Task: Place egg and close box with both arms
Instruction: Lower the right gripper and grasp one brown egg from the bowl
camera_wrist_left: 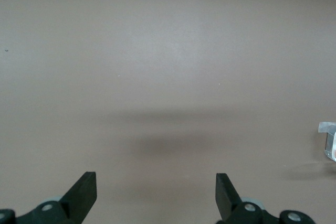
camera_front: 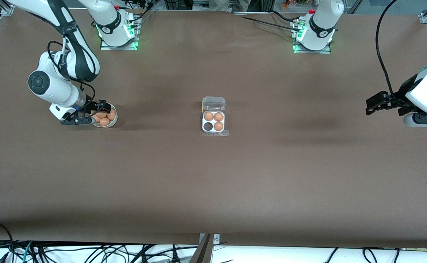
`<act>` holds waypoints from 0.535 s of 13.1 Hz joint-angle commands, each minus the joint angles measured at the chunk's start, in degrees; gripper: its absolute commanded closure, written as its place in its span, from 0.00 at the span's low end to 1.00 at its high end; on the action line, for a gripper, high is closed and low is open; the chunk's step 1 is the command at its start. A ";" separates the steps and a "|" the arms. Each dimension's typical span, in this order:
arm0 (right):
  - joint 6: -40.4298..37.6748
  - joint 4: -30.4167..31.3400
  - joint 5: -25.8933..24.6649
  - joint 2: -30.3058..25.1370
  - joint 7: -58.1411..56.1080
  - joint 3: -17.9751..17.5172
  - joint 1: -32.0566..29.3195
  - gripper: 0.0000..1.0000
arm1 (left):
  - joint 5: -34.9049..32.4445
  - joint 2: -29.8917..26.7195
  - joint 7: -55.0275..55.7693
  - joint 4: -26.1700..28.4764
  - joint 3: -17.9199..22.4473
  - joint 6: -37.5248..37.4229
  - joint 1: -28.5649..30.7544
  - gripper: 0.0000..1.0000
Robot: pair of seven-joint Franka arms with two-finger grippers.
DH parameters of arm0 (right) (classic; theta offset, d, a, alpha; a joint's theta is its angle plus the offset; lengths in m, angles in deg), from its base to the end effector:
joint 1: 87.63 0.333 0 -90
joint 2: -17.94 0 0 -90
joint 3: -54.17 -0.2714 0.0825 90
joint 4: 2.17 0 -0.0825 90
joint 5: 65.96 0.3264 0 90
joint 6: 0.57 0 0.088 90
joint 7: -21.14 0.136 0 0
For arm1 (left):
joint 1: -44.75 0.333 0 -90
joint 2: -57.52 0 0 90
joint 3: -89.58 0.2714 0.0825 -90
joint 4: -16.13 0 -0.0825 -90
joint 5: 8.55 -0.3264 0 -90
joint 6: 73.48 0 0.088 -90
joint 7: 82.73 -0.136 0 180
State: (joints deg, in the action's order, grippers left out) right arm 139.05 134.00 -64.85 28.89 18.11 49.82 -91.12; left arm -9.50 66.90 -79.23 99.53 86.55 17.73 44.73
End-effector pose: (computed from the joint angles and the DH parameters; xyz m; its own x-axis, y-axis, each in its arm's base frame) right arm 0.4485 0.0083 0.2084 0.9902 0.0535 -0.1288 0.0498 -0.9983 -0.0318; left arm 0.5393 -0.0246 0.5157 0.9996 0.0080 -0.0266 0.0077 -0.9999 -0.0096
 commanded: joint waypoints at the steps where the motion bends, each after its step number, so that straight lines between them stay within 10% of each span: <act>1: 1.18 1.20 -0.33 -0.84 -0.05 -0.31 -0.11 0.62 | 1.21 0.91 -0.95 -2.02 0.13 -0.86 0.20 0.00; 4: 1.09 1.20 -0.33 -0.93 -0.05 -0.31 -0.11 1.00 | 1.21 1.08 -0.86 -2.02 0.13 -0.86 0.20 0.00; 7: 0.48 0.76 -0.33 -2.07 0.91 -1.09 0.41 1.00 | 1.21 1.17 -0.78 -2.02 0.13 -0.86 0.20 0.00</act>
State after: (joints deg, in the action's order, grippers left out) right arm 139.20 134.00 -64.85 28.78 18.14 49.63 -91.09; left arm -9.50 67.14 -79.23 99.53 86.55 17.73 44.73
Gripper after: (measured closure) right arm 0.529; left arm 0.000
